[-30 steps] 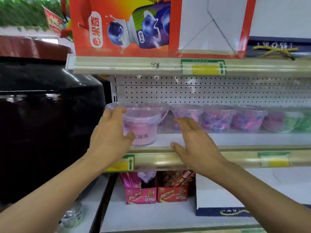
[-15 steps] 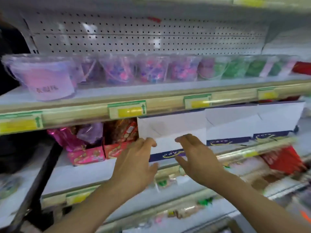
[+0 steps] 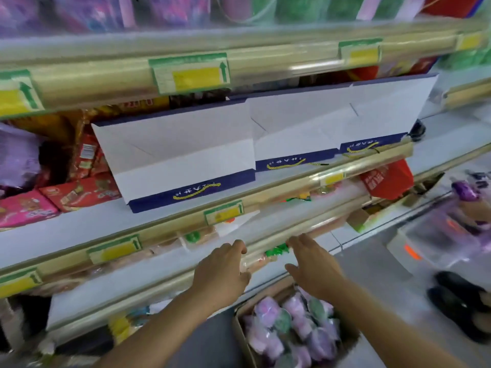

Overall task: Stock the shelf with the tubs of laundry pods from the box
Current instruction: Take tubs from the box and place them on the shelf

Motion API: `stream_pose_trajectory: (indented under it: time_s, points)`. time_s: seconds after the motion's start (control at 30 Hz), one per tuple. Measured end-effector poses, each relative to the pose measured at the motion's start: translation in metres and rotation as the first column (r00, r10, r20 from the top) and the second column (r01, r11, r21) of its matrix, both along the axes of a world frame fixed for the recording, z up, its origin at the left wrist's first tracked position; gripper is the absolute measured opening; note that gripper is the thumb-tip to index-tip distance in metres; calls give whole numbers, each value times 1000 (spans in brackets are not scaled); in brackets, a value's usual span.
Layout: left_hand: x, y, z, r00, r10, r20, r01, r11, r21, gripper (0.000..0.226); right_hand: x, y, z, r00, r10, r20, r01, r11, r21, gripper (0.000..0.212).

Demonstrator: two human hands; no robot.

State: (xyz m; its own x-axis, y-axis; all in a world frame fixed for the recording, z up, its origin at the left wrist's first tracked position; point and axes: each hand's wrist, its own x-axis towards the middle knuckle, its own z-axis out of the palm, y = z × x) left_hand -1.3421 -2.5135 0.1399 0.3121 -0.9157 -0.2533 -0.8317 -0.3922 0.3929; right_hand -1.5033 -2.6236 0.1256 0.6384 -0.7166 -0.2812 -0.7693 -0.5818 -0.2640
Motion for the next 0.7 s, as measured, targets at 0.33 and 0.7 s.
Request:
stream_pose_trajectory:
  time_s: [0.33, 0.7]
  points:
    - [-12, -66, -44, 979, -179, -98, 185, 981, 54, 38, -36, -27, -45, 975, -187, -122, 191, 981, 21, 25]
    - [-39, -102, -74, 969, -211, -128, 224, 970, 99, 39, -59, -56, -47, 961, -250, -115, 256, 965, 47, 39]
